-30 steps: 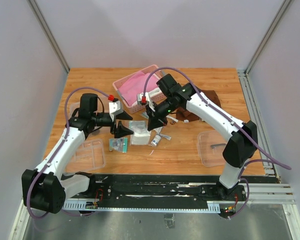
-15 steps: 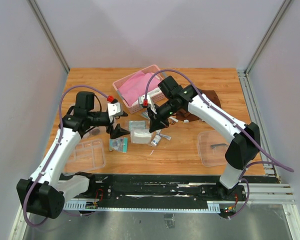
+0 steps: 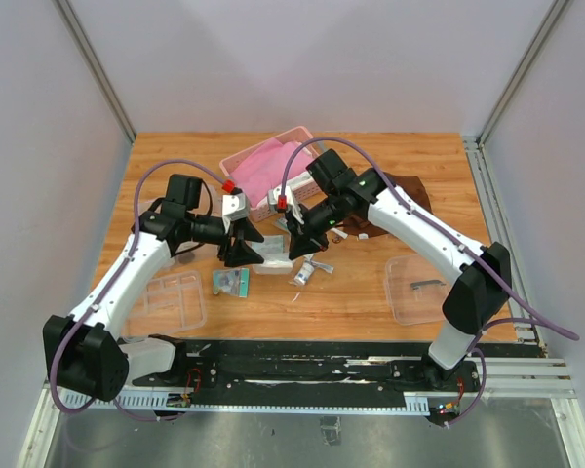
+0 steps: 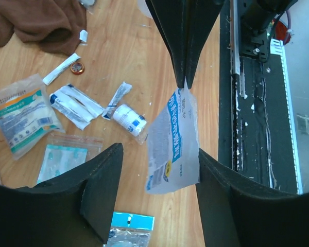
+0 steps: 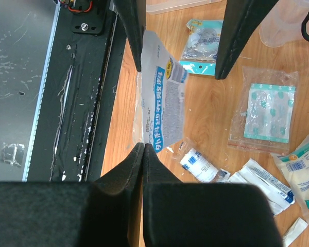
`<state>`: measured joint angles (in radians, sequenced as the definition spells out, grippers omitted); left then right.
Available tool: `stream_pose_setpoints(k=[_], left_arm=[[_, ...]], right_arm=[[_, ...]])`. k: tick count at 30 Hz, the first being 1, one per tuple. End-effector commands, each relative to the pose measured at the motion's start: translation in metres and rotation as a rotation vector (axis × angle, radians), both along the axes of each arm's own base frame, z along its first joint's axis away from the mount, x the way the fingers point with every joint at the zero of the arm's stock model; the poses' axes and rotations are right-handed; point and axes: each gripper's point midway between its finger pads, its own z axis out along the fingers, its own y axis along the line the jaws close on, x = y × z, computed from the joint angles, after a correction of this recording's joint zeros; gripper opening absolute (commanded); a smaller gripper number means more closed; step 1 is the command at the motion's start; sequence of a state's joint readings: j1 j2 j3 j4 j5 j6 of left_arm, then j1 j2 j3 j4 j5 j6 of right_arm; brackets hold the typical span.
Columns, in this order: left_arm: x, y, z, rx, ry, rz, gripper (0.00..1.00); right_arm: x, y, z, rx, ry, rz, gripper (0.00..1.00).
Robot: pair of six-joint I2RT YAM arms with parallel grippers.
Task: Organize the medicine kit
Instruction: Place the medical item at the medicine box.
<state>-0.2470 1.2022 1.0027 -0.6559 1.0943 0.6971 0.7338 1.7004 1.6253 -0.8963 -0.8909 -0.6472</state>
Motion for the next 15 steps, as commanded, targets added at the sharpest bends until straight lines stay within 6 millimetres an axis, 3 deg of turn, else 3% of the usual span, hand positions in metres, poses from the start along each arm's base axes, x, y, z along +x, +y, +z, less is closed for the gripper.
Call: stream_pose_setpoints(k=[1,10,14,15], left_arm=[[-0.012,-0.007,-0.002,-0.024,0.061,-0.042,0.58],[-0.019,-0.009,-0.006,-0.034,0.047,-0.073,0.33],[-0.021,-0.008,-0.007,-0.034,0.027,-0.080,0.01],[-0.021,-0.008,-0.007,-0.033,0.019,-0.079,0.00]], right_arm=[[-0.005,0.002,0.005,0.013,-0.011,-0.002,0.01],[0.003,0.001,0.000,-0.006,-0.042,-0.043,0.01],[0.007,0.001,0.000,-0.014,-0.056,-0.064,0.02],[0.007,0.001,0.000,-0.013,-0.059,-0.064,0.03]])
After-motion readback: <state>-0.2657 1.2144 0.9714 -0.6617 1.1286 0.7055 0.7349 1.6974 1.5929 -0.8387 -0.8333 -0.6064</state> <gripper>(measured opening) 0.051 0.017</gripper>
